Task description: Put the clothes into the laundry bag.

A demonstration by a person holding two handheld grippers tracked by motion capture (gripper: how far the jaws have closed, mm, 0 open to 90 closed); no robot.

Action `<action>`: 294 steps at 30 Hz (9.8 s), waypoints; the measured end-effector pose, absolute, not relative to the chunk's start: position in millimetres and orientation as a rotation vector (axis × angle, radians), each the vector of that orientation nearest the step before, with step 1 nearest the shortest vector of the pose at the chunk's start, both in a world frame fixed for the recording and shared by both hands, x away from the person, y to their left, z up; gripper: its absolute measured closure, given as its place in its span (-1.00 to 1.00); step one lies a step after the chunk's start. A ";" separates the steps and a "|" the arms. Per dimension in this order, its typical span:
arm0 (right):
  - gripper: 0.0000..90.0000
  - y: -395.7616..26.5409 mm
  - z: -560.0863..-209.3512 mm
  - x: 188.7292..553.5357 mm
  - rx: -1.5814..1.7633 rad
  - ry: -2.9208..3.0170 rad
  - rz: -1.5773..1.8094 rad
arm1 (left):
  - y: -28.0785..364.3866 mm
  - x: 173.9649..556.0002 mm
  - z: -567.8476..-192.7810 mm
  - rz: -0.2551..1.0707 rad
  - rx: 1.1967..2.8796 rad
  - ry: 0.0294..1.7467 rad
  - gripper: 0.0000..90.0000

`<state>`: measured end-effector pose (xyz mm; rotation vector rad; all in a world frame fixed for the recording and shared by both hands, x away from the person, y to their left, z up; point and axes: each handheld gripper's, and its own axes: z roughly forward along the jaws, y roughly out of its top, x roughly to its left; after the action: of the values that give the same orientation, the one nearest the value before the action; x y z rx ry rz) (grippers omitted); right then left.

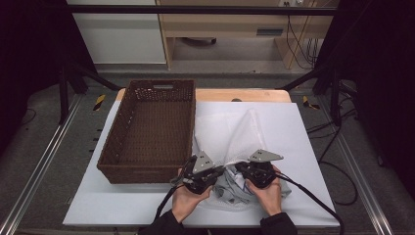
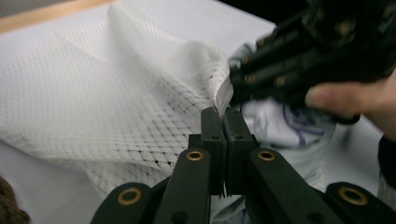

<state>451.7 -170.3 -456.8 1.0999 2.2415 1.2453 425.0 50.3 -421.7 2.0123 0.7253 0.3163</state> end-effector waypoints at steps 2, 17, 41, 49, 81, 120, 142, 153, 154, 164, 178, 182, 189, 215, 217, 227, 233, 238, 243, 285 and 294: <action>0.68 -173.5 -451.8 448.8 1.083 2.247 1.234 | 47.5 425.8 -430.8 0.313 2.043 0.731 0.97; 0.06 -174.2 -443.8 415.4 0.924 2.364 1.214 | 48.2 429.7 -431.3 0.327 2.027 0.735 0.97; 0.05 -181.6 -442.3 430.1 1.009 2.279 1.135 | 42.2 435.5 -441.0 0.311 2.047 0.751 0.97; -0.37 -215.2 -436.7 411.5 1.047 2.223 1.085 | 44.5 435.9 -441.6 0.329 2.053 0.753 0.97; 0.81 -148.2 -463.3 461.3 1.139 2.215 1.039 | 41.9 432.8 -429.7 0.308 2.016 0.733 0.97; 0.91 -200.0 -417.1 420.4 0.951 2.291 1.378 | 48.5 435.4 -417.8 0.321 1.988 0.742 0.97; 0.53 -161.1 -445.3 457.2 1.041 2.256 1.134 | 43.2 429.3 -441.9 0.330 2.068 0.732 0.97; -0.26 -201.9 -428.5 409.1 1.008 2.275 1.208 | 45.0 435.7 -446.6 0.335 2.060 0.766 0.97; -0.27 -199.2 -434.1 409.3 1.011 2.297 1.187 | 45.5 436.0 -446.2 0.334 2.060 0.766 0.97; 0.56 -174.7 -460.0 429.7 1.075 2.340 1.256 | 40.4 429.3 -431.1 0.315 2.027 0.716 0.97; 0.70 -175.5 -463.9 454.4 1.241 2.128 1.267 | 34.7 423.1 -428.0 0.322 2.062 0.667 0.97; 0.44 -185.4 -454.2 451.2 1.147 2.205 1.252 | 34.6 428.9 -439.4 0.319 2.090 0.694 0.97; 0.13 -222.6 -401.4 436.6 1.046 2.086 1.291 | 36.8 430.3 -437.7 0.331 2.072 0.703 0.97; 0.64 -219.7 -464.6 449.5 1.344 2.215 1.261 | 39.0 433.8 -441.3 0.326 2.076 0.709 0.97; 0.72 -223.5 -457.1 445.8 1.330 2.192 1.291 | 39.8 434.6 -441.0 0.326 2.072 0.710 0.97; 0.79 -210.6 -400.8 423.5 1.031 2.157 1.349 | 47.1 437.6 -432.8 0.314 2.020 0.738 0.97; 0.79 -171.7 -413.1 422.8 0.944 2.253 1.379 | 62.0 438.9 -408.5 0.312 1.930 0.754 0.97; 0.79 -149.4 -435.0 442.3 0.975 2.267 1.254 | 59.4 433.7 -401.9 0.308 1.926 0.712 0.97; 0.80 -139.9 -450.2 469.9 1.053 2.227 1.146 | 49.3 428.9 -410.1 0.312 1.972 0.683 0.98; 0.66 -144.0 -457.9 455.0 0.999 2.222 1.165 | 47.8 428.8 -419.6 0.333 1.991 0.684 0.98; 0.60 -143.2 -464.7 486.7 1.145 2.019 1.127 | 48.9 426.5 -420.4 0.318 2.005 0.671 0.97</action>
<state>486.7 -143.2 -464.7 1.1450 2.0185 1.1272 426.5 48.9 -420.4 2.0047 0.6709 0.3185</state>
